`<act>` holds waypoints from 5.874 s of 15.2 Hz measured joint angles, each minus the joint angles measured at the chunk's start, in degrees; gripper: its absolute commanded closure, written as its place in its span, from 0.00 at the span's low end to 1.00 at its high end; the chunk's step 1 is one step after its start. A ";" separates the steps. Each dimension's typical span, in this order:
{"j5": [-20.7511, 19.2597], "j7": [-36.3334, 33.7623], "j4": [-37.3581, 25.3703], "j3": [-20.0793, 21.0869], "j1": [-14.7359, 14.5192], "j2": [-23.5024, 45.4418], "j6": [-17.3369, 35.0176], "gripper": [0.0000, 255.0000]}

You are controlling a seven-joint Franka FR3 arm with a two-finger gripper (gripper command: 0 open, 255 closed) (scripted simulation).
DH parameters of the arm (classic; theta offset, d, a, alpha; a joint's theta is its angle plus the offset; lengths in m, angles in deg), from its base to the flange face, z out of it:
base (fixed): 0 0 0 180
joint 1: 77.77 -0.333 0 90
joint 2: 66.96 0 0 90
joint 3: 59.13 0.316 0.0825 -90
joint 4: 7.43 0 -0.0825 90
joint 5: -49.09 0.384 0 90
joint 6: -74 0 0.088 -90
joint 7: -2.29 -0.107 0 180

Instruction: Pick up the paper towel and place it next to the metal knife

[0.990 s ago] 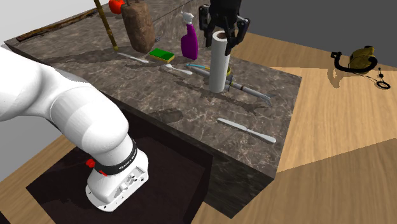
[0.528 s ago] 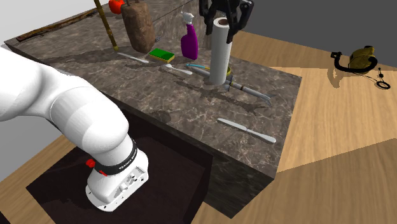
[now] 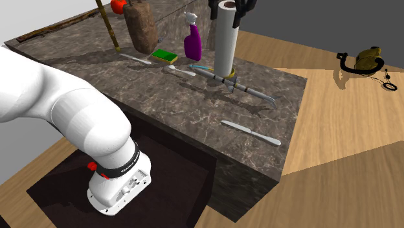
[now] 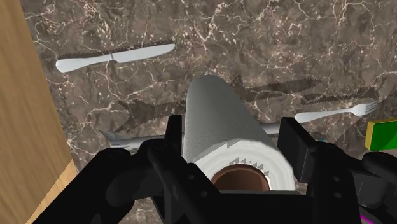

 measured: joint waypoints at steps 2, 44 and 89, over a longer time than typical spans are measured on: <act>0.08 -0.01 -1.70 0.10 -0.05 0.15 -1.55 1.00; 11.41 -38.83 -25.61 28.83 -11.43 14.42 -9.38 1.00; 8.92 -52.72 -11.84 38.57 -17.51 26.42 16.99 1.00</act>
